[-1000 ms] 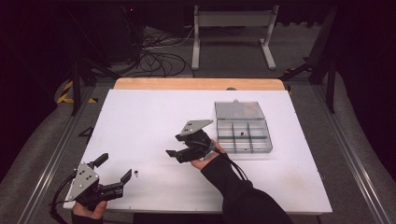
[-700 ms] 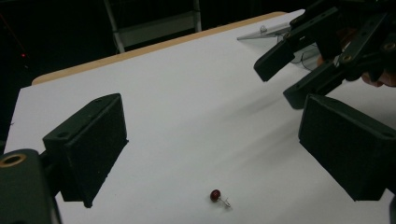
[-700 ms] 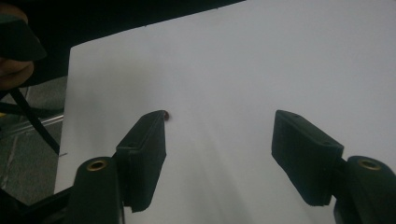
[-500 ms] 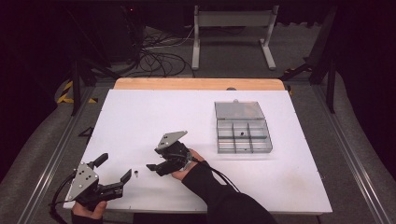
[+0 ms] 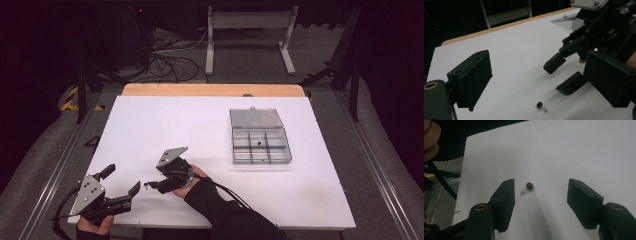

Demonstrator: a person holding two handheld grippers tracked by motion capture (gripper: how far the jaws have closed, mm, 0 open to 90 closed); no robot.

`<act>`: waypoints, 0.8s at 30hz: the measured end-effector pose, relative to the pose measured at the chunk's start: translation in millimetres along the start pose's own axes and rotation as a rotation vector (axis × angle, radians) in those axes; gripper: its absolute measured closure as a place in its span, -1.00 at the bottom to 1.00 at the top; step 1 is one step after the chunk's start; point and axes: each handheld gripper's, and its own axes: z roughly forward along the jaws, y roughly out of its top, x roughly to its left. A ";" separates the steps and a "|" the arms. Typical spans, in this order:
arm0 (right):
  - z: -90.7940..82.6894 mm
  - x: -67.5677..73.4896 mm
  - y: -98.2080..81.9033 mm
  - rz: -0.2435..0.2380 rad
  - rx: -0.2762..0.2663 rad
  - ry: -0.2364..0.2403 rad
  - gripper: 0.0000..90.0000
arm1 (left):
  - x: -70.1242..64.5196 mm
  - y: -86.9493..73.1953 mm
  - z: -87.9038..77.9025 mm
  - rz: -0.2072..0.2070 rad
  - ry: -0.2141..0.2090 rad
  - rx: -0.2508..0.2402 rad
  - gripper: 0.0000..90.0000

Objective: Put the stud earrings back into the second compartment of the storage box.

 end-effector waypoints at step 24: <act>35.8 6.7 -4.4 0.003 0.048 0.021 0.12 | 0.9 -0.5 -0.3 -0.006 0.004 -0.001 -0.81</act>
